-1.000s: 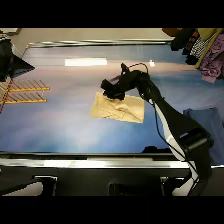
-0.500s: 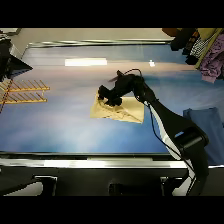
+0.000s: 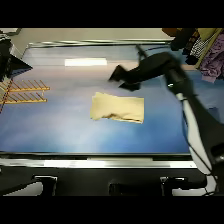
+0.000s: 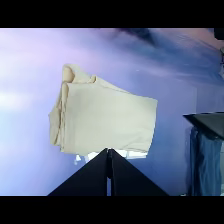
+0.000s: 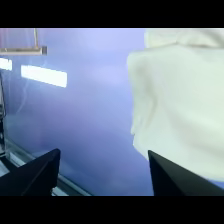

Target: Fold the clothes and pants, and hang the long-sleeved shirts on hangers.

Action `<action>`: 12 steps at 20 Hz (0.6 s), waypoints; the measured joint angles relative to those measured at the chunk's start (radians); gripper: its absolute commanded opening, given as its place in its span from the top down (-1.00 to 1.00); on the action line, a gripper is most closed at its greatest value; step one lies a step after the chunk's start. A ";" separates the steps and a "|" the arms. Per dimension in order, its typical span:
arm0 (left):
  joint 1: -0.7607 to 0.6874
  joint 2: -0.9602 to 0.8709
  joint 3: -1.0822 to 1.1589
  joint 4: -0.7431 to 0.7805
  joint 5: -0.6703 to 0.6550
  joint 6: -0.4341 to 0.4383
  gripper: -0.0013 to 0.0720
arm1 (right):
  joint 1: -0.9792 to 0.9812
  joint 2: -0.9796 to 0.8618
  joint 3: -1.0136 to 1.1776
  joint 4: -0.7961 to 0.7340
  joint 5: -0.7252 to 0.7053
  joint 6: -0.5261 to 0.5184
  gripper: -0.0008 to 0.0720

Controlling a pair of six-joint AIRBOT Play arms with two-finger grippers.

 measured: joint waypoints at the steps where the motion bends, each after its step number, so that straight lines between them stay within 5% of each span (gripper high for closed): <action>1: 0.000 0.000 0.000 0.000 0.000 0.000 0.92 | -0.071 0.027 0.000 -0.016 -0.034 -0.023 -0.76; 7: 0.000 0.000 0.000 0.000 0.001 0.000 0.92 | -0.460 0.055 -0.127 0.003 -0.159 -0.192 -0.76; 12: 0.000 0.000 0.000 0.002 0.003 0.000 0.92 | -0.532 -0.032 -0.386 0.128 -0.140 -0.362 -0.72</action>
